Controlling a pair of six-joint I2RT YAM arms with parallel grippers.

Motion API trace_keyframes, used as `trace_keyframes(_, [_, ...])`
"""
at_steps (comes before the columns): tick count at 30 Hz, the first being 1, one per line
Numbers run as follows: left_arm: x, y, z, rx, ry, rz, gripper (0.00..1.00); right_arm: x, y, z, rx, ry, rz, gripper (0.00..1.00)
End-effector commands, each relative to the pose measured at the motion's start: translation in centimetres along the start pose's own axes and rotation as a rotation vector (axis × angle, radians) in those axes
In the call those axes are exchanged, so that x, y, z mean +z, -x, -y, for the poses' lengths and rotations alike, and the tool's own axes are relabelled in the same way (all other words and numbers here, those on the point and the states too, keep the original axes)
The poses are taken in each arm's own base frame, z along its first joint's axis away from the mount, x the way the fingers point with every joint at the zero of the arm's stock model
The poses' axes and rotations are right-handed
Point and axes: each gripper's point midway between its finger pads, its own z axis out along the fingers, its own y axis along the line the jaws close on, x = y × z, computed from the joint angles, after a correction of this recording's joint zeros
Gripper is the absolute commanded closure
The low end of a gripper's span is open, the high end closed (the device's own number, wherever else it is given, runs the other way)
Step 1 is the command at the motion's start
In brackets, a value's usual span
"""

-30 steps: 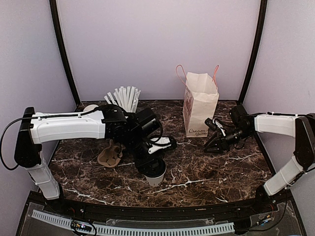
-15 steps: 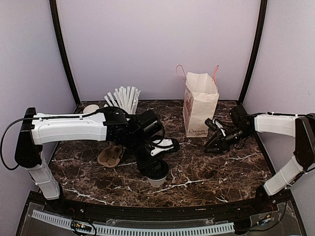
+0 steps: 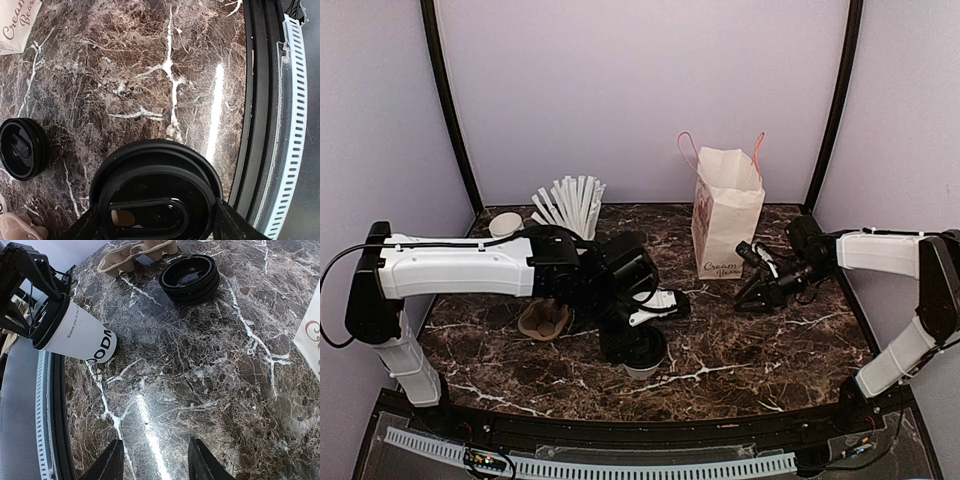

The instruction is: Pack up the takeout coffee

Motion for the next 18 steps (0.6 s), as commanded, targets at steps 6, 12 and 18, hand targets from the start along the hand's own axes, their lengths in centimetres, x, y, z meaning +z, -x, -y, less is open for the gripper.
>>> trace_keyframes(6, [-3.4, 1.9, -4.4, -0.013, 0.102, 0.104, 0.31, 0.1, 0.4, -0.2, -0.002, 0.021, 0.007, 0.55])
trace_keyframes(12, [-4.3, 2.6, -4.7, -0.043, 0.077, 0.133, 0.31, 0.2, 0.4, -0.2, -0.002, 0.025, 0.005, 0.55])
trace_keyframes(18, [-4.5, 2.7, -4.5, -0.069, 0.042, 0.137, 0.31, 0.3, 0.3, -0.2, 0.001, 0.029, 0.002, 0.55])
